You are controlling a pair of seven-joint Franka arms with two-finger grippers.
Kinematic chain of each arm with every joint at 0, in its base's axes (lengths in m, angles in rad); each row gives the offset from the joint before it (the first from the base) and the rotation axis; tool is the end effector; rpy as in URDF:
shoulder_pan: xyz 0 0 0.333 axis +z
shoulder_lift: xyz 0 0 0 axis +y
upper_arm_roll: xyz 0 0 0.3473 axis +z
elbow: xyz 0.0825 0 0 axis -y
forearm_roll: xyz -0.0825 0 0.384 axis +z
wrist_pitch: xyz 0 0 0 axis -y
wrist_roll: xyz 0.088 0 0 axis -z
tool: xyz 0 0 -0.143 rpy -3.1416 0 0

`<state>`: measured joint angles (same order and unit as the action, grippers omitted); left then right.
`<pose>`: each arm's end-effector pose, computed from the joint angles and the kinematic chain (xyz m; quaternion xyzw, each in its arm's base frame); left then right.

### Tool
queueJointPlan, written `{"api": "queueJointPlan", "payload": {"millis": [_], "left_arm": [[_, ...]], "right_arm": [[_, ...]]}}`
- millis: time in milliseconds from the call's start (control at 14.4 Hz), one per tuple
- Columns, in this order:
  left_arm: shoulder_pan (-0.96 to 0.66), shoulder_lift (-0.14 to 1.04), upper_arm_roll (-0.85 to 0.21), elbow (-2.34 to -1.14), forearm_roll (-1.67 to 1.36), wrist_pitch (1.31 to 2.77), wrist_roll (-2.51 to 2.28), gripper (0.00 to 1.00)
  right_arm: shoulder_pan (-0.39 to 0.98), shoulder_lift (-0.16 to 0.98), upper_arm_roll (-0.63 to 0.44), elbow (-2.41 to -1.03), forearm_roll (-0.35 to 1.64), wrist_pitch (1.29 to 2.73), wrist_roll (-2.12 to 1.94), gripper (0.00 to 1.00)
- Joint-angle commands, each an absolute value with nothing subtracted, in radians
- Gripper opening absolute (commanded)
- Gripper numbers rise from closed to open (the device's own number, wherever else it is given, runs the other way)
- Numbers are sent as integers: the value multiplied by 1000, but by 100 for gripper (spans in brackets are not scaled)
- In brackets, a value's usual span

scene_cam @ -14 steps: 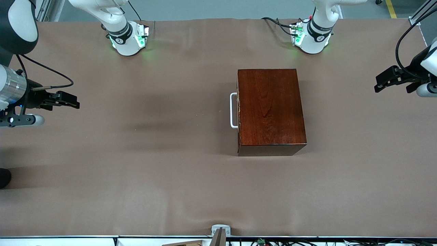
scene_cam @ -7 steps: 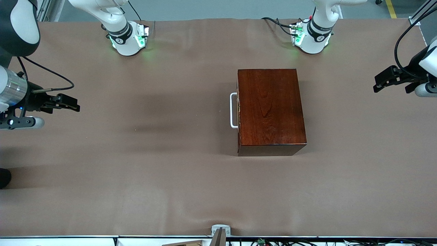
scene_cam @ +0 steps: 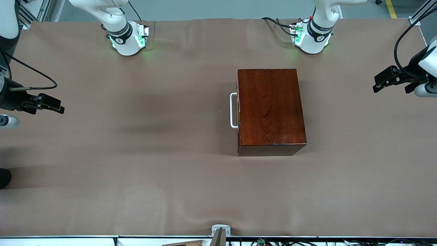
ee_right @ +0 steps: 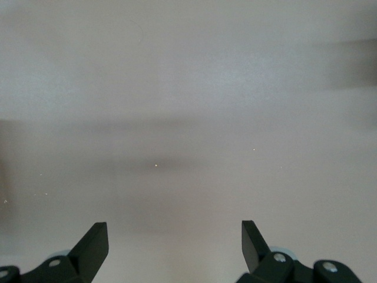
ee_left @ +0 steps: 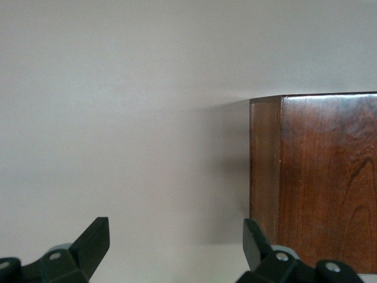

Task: Open drawer, take yellow block, close drawer

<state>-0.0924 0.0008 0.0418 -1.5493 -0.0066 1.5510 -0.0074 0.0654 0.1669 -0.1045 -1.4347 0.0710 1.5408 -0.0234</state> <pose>0.5524 -0.0289 0.6277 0.9998 -0.0217 0.0004 0.0033 0.6045 -0.0081 0.5850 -0.9992 0.0074 0.0291 0.0277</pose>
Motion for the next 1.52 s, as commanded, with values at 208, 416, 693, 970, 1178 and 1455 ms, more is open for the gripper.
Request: {"api": "queueJointPlan", "payload": {"millis": [208, 416, 693, 970, 1178, 1455], "left_arm": [[-112, 41, -76, -1511, -17, 1565, -18, 100], [-117, 109, -205, -1445, -21, 1563, -110, 100], [-156, 187, -363, -1379, -21, 1565, -312, 100], [-381, 317, -370, -1284, -12, 1609, -587, 100], [-509, 389, -364, -1282, 27, 1716, -763, 100], [-681, 527, -312, -1269, 182, 1798, -969, 100]], "right_arm": [[61, 164, -95, -1399, 66, 1540, -14, 100], [61, 166, -97, -1399, 67, 1542, -20, 100], [69, 167, -94, -1399, 69, 1542, -20, 100], [66, 166, -94, -1399, 68, 1542, -20, 100], [66, 164, -95, -1399, 66, 1534, -20, 100], [49, 164, -103, -1402, 64, 1534, -14, 100]]}}
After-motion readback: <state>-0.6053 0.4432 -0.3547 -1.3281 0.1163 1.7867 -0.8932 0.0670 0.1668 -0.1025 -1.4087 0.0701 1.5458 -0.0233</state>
